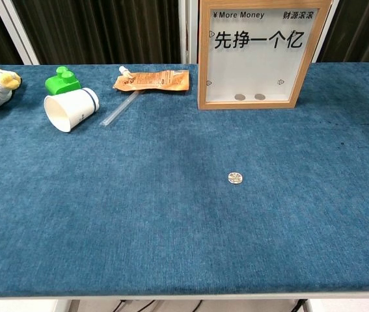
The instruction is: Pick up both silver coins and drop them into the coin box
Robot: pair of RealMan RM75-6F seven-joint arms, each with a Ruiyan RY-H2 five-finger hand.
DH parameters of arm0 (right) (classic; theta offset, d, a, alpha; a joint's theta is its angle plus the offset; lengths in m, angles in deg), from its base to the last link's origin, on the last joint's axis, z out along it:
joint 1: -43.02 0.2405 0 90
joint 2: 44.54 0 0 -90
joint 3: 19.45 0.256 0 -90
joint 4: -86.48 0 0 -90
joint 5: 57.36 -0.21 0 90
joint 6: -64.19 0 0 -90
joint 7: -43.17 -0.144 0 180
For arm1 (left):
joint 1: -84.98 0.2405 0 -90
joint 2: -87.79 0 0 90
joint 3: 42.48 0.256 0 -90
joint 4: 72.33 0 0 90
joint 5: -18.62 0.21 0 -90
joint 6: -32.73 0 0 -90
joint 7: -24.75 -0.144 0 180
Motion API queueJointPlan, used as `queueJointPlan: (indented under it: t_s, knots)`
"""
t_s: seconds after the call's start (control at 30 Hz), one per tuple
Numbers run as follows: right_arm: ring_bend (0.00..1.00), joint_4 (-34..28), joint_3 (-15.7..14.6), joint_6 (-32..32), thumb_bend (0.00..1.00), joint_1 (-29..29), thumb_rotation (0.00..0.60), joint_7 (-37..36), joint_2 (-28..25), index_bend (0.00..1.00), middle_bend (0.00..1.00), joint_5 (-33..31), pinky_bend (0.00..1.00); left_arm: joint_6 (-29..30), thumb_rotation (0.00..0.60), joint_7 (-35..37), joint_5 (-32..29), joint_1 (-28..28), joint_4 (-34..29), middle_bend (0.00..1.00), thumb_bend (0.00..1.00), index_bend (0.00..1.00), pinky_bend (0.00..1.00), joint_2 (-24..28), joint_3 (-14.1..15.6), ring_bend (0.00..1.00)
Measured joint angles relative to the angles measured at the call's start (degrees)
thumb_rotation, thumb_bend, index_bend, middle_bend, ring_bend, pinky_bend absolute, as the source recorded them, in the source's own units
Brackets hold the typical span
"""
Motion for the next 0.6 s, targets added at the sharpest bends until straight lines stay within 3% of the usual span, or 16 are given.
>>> queueJointPlan:
  t_s: [0.2, 0.6]
  knots:
    - [0.0, 4.1, 0.0, -1.9, 0.42, 4.1, 0.6, 4.3, 1.6, 0.76, 0.02, -9.7, 0.0, -0.3, 0.6, 0.6, -0.1, -0.3, -0.7, 0.01, 0.09, 0.06, 0.0, 0.9, -0.2, 0.0]
    - [0.0, 7.6, -1.7, -3.4, 0.42, 9.1, 0.6, 8.2, 2.6, 0.77, 0.02, -18.2, 0.0, -0.8, 0.6, 1.3, -0.5, -0.5, 0.0, 0.01, 0.09, 0.06, 0.0, 0.7, -0.3, 0.0]
